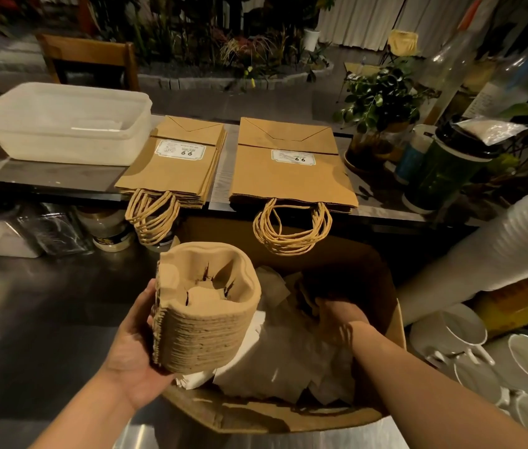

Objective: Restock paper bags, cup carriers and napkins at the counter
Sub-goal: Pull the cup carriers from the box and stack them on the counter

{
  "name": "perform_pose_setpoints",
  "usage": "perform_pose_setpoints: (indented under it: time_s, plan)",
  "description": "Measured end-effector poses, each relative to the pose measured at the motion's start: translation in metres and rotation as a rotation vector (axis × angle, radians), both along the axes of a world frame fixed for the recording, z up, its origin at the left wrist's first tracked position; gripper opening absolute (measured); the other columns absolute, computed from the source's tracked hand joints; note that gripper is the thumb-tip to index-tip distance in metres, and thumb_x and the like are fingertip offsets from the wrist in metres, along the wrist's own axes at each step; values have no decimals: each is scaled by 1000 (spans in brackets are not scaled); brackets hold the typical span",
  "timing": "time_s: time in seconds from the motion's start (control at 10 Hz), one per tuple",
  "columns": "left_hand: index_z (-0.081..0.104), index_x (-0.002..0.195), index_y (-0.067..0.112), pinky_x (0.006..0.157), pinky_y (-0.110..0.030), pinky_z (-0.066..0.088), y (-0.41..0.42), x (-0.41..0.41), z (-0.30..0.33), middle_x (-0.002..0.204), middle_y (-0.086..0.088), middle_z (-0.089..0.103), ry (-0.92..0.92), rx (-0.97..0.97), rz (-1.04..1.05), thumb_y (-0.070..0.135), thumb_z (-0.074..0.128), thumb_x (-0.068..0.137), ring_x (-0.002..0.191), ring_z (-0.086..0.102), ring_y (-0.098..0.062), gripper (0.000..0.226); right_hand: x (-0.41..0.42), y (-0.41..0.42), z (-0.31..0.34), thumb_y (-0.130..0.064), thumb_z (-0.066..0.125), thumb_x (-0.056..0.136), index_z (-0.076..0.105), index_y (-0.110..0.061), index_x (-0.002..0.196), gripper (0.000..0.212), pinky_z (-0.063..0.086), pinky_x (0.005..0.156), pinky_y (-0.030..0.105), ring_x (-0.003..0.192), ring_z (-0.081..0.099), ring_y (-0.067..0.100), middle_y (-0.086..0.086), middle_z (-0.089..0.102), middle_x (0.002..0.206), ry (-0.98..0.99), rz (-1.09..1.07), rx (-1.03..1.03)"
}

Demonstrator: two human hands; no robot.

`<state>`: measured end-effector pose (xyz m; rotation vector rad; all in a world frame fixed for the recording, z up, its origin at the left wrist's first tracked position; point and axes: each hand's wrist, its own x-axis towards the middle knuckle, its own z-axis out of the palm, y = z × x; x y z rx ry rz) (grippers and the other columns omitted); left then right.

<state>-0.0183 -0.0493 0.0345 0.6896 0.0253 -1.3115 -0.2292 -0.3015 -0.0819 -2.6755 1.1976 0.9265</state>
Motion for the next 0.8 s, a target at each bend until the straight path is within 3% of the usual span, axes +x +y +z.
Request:
perform_pose_setpoints:
  time_s: [0.1, 0.2, 0.3, 0.4, 0.6, 0.7, 0.8]
  plan:
    - [85, 95, 21, 64, -55, 62, 0, -1, -1, 117, -17, 75, -19, 34, 13, 39, 104, 4, 87, 76, -41, 95, -6, -22, -37, -42, 54, 103, 46, -26, 149, 50, 47, 72, 4, 96, 59, -4, 8, 58, 142, -380, -385, 151]
    - [85, 95, 18, 62, -53, 62, -1, -2, 1, 114, -17, 76, 43, -15, -15, 38, 105, 5, 85, 76, -40, 94, 2, -11, -31, -42, 46, 104, 49, -33, 142, 38, 51, 93, 19, 123, 57, 20, 2, 55, 144, -315, -268, 42]
    - [85, 94, 18, 63, -54, 62, -2, -2, 3, 113, -17, 76, 20, 17, -10, 38, 105, 6, 85, 76, -40, 92, 14, -1, -27, -31, 48, 105, 47, -22, 145, 41, 47, 106, 34, 133, 50, 26, 5, 50, 146, -340, -287, -48]
    - [85, 94, 18, 64, -54, 62, -2, -1, 1, 113, -17, 76, 0, 22, -20, 40, 104, 7, 86, 76, -41, 92, 17, 6, -31, -29, 45, 107, 40, -16, 152, 46, 42, 111, 32, 139, 45, 27, 9, 46, 151, -356, -271, -70]
    - [85, 89, 19, 58, -51, 61, -3, -1, 1, 107, -18, 77, -26, 35, -33, 40, 103, 3, 82, 76, -40, 90, 14, 8, -22, -22, 35, 110, 50, -10, 142, 38, 41, 110, 33, 132, 52, 28, 9, 53, 144, -342, -225, -45]
    - [85, 94, 20, 63, -54, 62, -3, 2, -3, 113, -18, 75, -17, 52, -33, 40, 104, 6, 86, 76, -41, 92, 12, 11, -12, -24, 41, 108, 54, -14, 137, 33, 44, 108, 33, 125, 56, 27, 8, 58, 134, -360, -189, -56]
    - [85, 94, 22, 64, -55, 62, -2, 5, -7, 114, -17, 75, -2, 50, -34, 41, 104, 6, 87, 76, -41, 92, 13, 16, 8, -19, 54, 101, 52, -27, 137, 36, 47, 103, 33, 122, 56, 23, 1, 58, 130, -427, -305, -72]
